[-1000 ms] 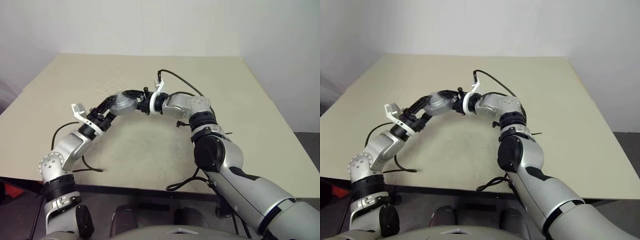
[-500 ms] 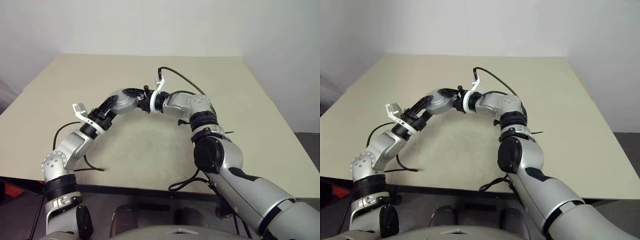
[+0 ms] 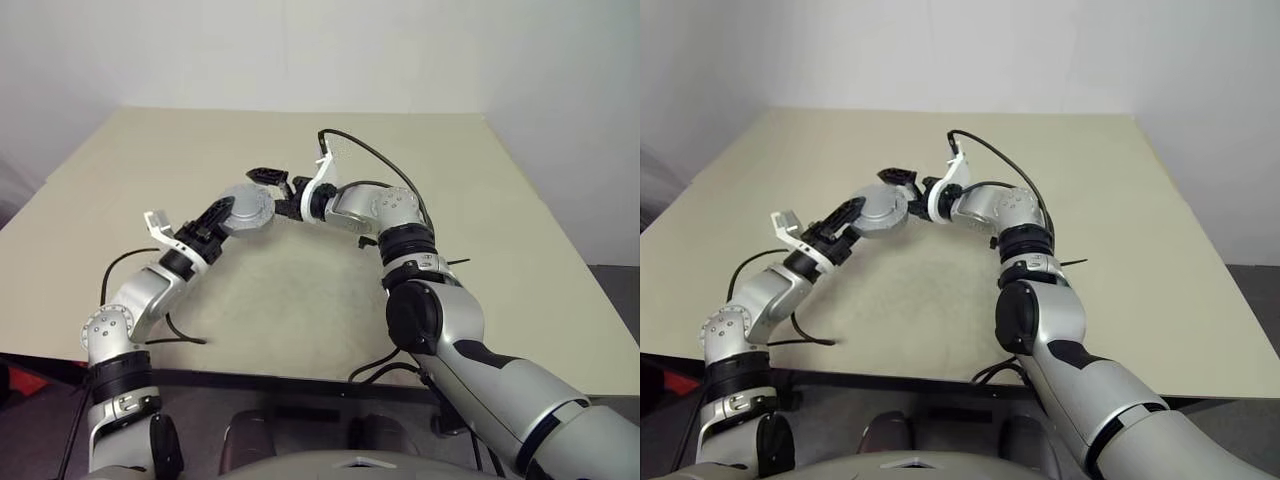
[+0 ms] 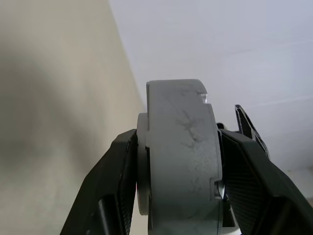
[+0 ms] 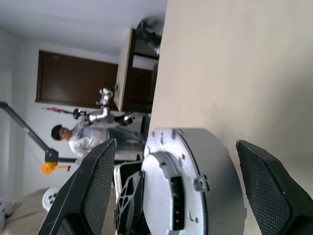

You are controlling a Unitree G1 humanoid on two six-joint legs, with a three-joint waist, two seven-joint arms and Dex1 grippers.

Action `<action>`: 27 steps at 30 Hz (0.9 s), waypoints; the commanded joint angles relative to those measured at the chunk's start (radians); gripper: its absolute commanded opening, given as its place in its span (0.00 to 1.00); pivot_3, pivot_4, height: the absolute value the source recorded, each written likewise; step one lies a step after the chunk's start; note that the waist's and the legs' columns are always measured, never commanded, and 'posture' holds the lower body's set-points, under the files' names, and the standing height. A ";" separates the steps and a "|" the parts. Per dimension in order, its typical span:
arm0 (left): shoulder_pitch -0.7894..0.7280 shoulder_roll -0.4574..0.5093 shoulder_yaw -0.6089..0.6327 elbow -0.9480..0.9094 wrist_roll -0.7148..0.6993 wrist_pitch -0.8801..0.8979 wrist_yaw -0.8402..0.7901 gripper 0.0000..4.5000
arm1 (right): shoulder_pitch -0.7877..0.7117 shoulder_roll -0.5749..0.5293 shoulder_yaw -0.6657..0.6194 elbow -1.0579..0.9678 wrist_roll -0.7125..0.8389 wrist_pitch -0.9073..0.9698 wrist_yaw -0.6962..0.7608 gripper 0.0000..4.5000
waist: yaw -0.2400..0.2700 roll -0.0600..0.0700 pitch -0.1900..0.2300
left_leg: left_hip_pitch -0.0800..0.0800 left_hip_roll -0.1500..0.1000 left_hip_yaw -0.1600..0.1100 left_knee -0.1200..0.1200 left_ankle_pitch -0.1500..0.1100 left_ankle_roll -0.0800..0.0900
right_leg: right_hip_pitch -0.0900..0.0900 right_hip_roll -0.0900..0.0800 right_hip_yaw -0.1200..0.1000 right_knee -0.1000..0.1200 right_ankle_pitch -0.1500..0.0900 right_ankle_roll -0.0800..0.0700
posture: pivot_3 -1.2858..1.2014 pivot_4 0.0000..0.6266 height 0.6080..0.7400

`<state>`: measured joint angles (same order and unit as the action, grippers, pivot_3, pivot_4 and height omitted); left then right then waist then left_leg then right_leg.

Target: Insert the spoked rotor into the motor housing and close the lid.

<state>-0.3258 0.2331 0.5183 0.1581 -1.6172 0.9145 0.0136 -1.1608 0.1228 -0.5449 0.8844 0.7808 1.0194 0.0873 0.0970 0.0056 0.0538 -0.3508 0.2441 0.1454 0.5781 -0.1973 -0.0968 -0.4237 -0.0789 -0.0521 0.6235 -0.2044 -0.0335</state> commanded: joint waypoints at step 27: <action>0.100 0.072 0.242 0.016 0.132 -0.297 -0.022 0.54 | 0.016 -0.034 0.009 0.003 -0.008 -0.003 0.001 0.99 | -0.001 -0.013 -0.001 | 0.001 0.000 0.000 0.002 0.000 0.000 | 0.001 0.000 0.000 0.000 0.001 0.000 | 0.52 0.00 1.00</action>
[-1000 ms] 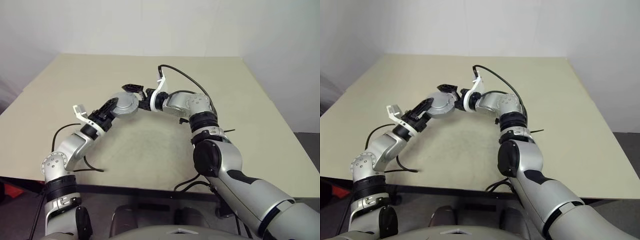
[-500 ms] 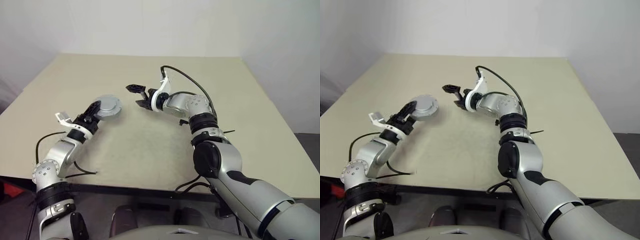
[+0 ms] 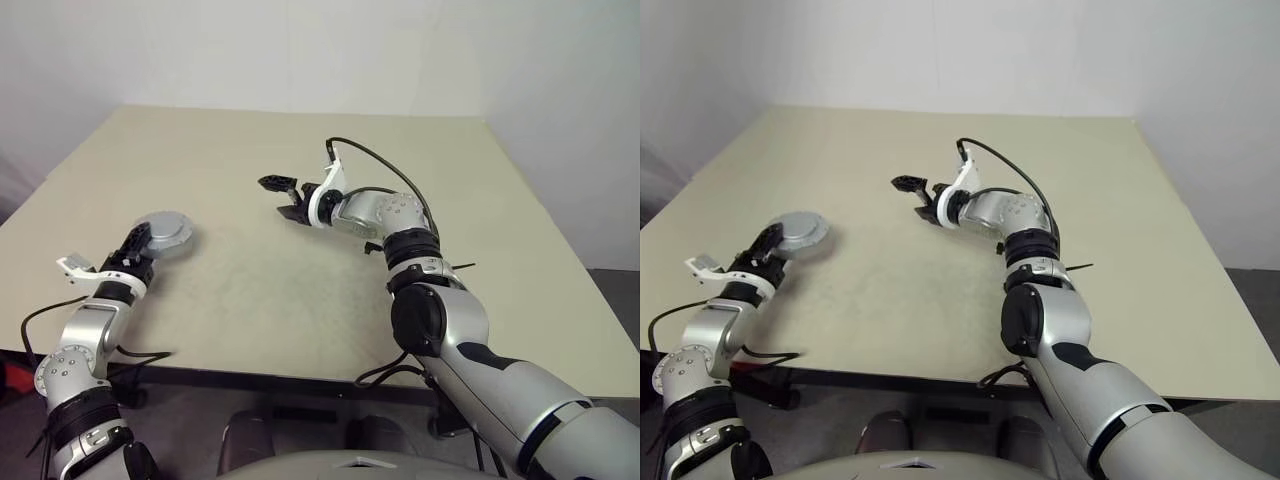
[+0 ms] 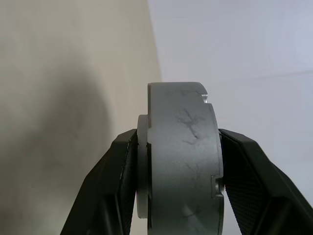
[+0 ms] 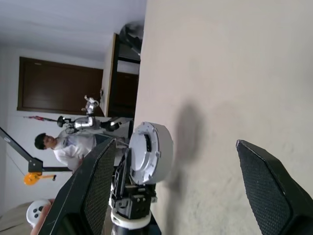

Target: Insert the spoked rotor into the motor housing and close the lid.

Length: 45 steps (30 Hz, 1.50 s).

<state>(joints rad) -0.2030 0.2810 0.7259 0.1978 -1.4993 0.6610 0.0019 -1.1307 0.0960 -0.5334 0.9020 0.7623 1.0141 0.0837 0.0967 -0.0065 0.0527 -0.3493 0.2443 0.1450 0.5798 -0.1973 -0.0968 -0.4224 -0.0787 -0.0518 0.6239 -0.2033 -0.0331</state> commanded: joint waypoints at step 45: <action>0.177 -0.031 -0.094 -0.203 0.055 0.129 0.247 0.99 | -0.021 -0.085 0.124 0.099 -0.147 -0.063 0.149 1.00 | 0.001 0.002 -0.002 | 0.015 0.000 0.000 0.000 0.000 -0.001 | 0.018 0.000 0.001 -0.001 -0.004 0.000 | 0.52 0.00 1.00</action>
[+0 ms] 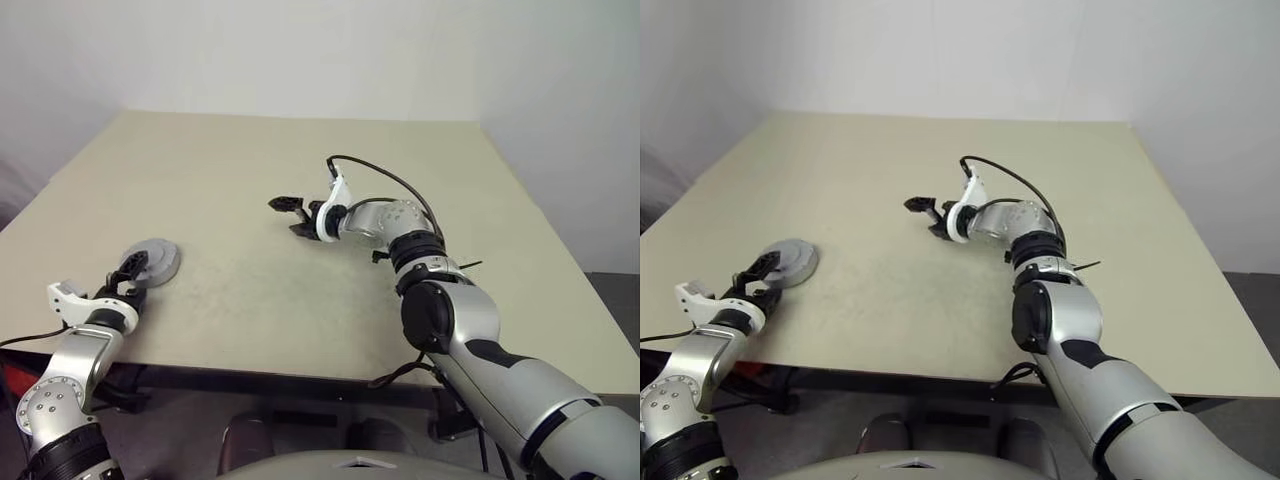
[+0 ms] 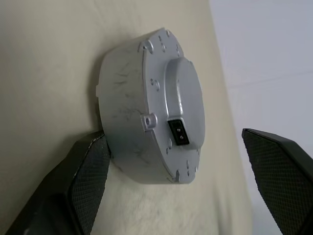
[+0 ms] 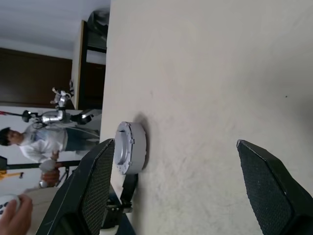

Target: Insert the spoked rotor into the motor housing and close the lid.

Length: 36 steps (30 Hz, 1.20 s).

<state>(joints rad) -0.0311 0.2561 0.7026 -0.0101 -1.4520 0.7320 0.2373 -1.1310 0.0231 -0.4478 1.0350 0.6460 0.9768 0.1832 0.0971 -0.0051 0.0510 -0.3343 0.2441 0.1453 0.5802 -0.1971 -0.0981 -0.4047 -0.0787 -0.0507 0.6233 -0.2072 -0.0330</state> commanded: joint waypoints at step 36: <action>-0.202 0.282 -0.621 -0.158 0.591 0.083 -0.507 0.99 | 0.270 -0.282 0.460 -0.315 -0.364 -0.522 0.682 1.00 | 0.026 0.007 -0.005 | -0.003 -0.004 0.001 0.001 0.002 -0.001 | 0.004 -0.008 -0.003 -0.001 0.004 0.000 | 0.52 0.00 1.00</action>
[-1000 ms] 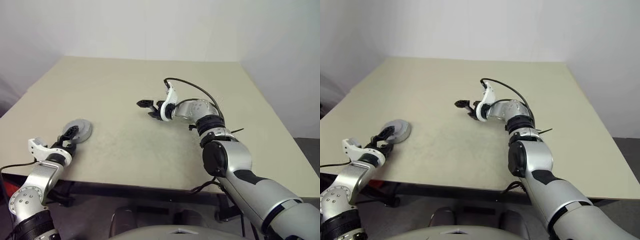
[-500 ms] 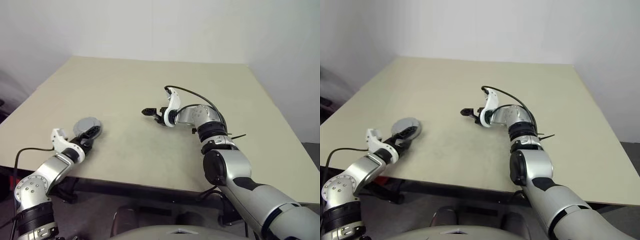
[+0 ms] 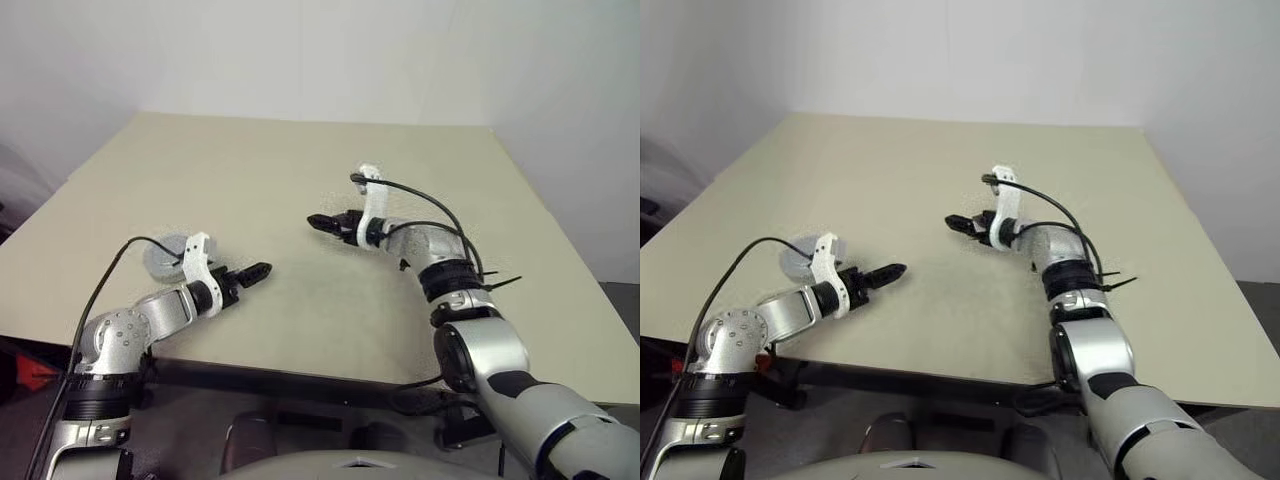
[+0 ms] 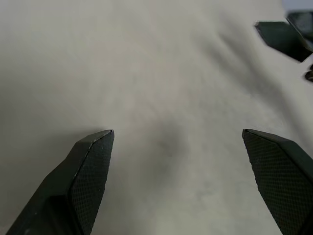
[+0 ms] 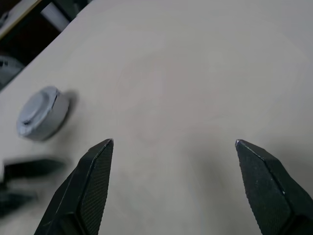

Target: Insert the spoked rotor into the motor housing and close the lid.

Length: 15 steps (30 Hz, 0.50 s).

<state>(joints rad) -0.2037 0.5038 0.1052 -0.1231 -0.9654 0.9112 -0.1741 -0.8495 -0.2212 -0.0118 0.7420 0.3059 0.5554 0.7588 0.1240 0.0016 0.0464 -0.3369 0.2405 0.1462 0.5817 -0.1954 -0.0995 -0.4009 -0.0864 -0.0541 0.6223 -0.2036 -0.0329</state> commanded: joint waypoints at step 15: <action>-0.024 0.040 -0.060 -0.006 0.346 -0.306 -0.367 0.99 | 0.199 -0.215 0.146 -0.168 -0.114 -0.485 0.521 1.00 | -0.011 0.000 0.000 | 0.000 0.000 0.001 0.002 -0.002 0.006 | -0.001 0.000 0.000 0.001 0.000 -0.003 | 0.52 0.00 1.00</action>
<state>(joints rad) -0.2204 0.5460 0.0160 -0.1034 -0.6249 0.6275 -0.5262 -0.6343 -0.4315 0.1528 0.6088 0.1799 0.1122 1.2710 0.1129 0.0016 0.0464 -0.3363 0.2408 0.1473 0.5834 -0.1979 -0.0916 -0.4016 -0.0865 -0.0540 0.6239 -0.2035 -0.0364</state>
